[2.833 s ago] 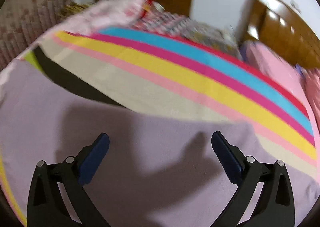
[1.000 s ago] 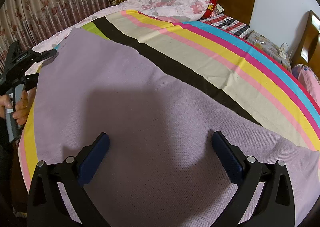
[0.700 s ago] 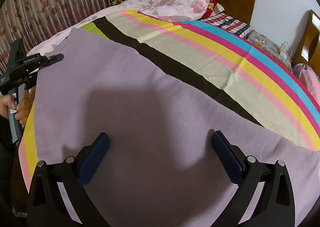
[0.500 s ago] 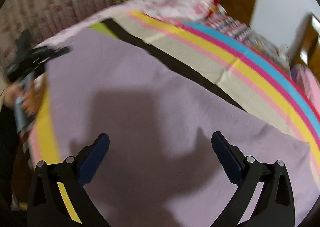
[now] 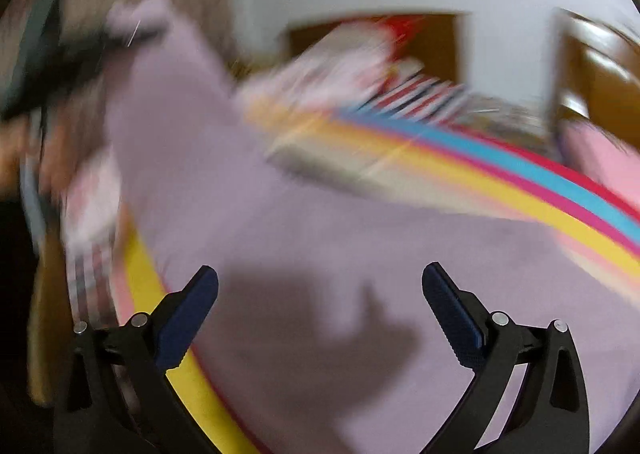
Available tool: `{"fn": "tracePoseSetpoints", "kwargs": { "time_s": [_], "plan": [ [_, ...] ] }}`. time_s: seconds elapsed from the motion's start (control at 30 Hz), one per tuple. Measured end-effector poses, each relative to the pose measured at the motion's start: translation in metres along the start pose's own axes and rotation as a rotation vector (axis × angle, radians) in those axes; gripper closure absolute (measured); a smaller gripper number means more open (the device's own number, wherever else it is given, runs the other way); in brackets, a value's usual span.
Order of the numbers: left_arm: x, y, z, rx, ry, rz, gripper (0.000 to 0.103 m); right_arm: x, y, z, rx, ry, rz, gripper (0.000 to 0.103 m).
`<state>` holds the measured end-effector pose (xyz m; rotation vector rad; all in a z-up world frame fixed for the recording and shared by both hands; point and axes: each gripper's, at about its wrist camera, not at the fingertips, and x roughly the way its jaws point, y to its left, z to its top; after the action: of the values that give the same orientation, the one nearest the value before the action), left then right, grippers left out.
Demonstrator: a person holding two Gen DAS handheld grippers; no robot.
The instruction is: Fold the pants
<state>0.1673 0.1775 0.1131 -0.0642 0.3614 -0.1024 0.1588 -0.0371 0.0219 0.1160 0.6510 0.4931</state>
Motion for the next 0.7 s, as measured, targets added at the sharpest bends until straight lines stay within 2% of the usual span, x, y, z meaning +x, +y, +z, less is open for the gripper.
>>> {"fn": "tracePoseSetpoints", "kwargs": {
  "time_s": [0.03, 0.07, 0.13, 0.17, 0.23, 0.27, 0.3, 0.33, 0.37, 0.4, 0.43, 0.47, 0.5, 0.57, 0.63, 0.7],
  "plan": [
    [0.005, -0.027, -0.003, 0.053, 0.017, -0.033, 0.088, -0.018, -0.025, -0.001, 0.077, -0.033, -0.041, 0.005],
    [0.019, -0.073, -0.015, 0.142, 0.060, -0.094, 0.087, -0.041, -0.055, -0.003, 0.161, -0.068, -0.100, 0.005],
    [0.041, -0.125, -0.042, 0.228, 0.148, -0.167, 0.087, -0.075, -0.090, -0.011, 0.245, -0.109, -0.182, 0.005],
    [0.060, -0.155, -0.067, 0.272, 0.235, -0.221, 0.087, -0.097, -0.109, -0.019, 0.280, -0.128, -0.236, 0.005],
    [0.086, -0.195, -0.114, 0.370, 0.385, -0.277, 0.086, -0.120, -0.126, -0.030, 0.313, -0.139, -0.298, 0.005],
    [0.100, -0.214, -0.144, 0.450, 0.483, -0.298, 0.083, -0.134, -0.136, -0.039, 0.334, -0.137, -0.328, 0.005],
    [0.107, -0.226, -0.170, 0.528, 0.542, -0.291, 0.076, -0.139, -0.140, -0.044, 0.346, -0.134, -0.342, 0.005],
    [0.096, -0.233, -0.179, 0.617, 0.440, -0.248, 0.074, -0.145, -0.143, -0.050, 0.356, -0.130, -0.352, 0.005],
    [0.092, -0.235, -0.182, 0.648, 0.442, -0.263, 0.053, -0.147, -0.146, -0.056, 0.365, -0.120, -0.354, 0.005],
    [0.087, -0.232, -0.178, 0.637, 0.449, -0.336, 0.028, -0.145, -0.146, -0.060, 0.369, -0.107, -0.345, 0.005],
    [0.080, -0.226, -0.171, 0.607, 0.431, -0.395, 0.019, -0.140, -0.145, -0.062, 0.373, -0.096, -0.326, 0.005],
    [0.065, -0.214, -0.157, 0.561, 0.378, -0.457, 0.012, -0.132, -0.144, -0.060, 0.376, -0.093, -0.304, 0.005],
    [0.051, -0.198, -0.143, 0.515, 0.326, -0.476, 0.007, -0.126, -0.140, -0.059, 0.379, -0.092, -0.270, 0.005],
    [0.033, -0.163, -0.123, 0.417, 0.257, -0.456, 0.002, -0.111, -0.126, -0.056, 0.381, -0.087, -0.198, 0.005],
    [0.025, -0.125, -0.109, 0.293, 0.228, -0.407, 0.002, -0.096, -0.112, -0.055, 0.373, -0.054, -0.099, 0.006],
    [0.021, -0.075, -0.109, 0.146, 0.230, -0.302, 0.002, -0.075, -0.095, -0.054, 0.367, -0.009, 0.012, 0.020]
  ]
}}
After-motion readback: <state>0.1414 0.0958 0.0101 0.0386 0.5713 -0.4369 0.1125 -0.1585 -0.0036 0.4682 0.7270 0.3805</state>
